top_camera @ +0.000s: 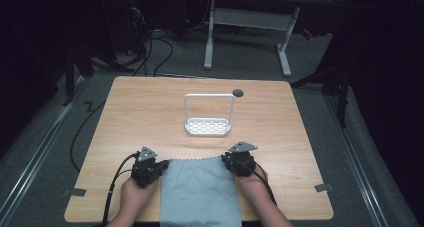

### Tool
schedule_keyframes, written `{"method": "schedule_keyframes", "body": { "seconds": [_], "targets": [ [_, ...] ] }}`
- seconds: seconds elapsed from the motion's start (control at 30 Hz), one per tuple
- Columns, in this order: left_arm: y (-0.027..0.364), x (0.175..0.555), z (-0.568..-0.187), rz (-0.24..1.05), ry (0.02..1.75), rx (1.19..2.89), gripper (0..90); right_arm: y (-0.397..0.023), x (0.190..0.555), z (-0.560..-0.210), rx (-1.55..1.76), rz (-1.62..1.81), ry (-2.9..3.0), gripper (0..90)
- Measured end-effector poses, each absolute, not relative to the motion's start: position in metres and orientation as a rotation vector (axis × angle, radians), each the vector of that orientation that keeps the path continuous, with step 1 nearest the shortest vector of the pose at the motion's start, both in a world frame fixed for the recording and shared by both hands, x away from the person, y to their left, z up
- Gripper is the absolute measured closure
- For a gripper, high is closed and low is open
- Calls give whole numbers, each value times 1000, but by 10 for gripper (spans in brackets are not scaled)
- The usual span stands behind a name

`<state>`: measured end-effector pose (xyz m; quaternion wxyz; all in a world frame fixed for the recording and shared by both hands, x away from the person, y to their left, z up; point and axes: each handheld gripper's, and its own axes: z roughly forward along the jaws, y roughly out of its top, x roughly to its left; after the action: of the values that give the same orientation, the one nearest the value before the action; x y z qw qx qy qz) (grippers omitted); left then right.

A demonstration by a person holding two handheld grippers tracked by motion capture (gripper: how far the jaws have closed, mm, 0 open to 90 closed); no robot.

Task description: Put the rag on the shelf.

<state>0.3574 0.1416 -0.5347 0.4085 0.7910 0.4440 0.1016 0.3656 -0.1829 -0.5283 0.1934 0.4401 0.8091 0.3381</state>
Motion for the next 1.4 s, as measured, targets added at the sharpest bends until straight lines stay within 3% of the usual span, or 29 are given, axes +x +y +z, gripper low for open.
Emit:
{"method": "schedule_keyframes", "body": {
  "seconds": [0.1, 0.53, 1.03, 1.4],
  "targets": [
    [142, 357, -534, 238, 1093, 1994, 892, -180, 361, -528, 1190, 938, 2293, 888],
    [142, 345, -518, 234, 989, 1897, 895, -204, 333, -513, 1150, 1164, 2172, 892],
    [140, 331, -491, 360, 918, 1797, 895, -208, 312, -482, 1082, 1297, 2032, 892],
    [140, 349, -468, 426, 897, 1776, 895, -201, 327, -456, 1029, 1341, 1971, 893]
  ]
}}
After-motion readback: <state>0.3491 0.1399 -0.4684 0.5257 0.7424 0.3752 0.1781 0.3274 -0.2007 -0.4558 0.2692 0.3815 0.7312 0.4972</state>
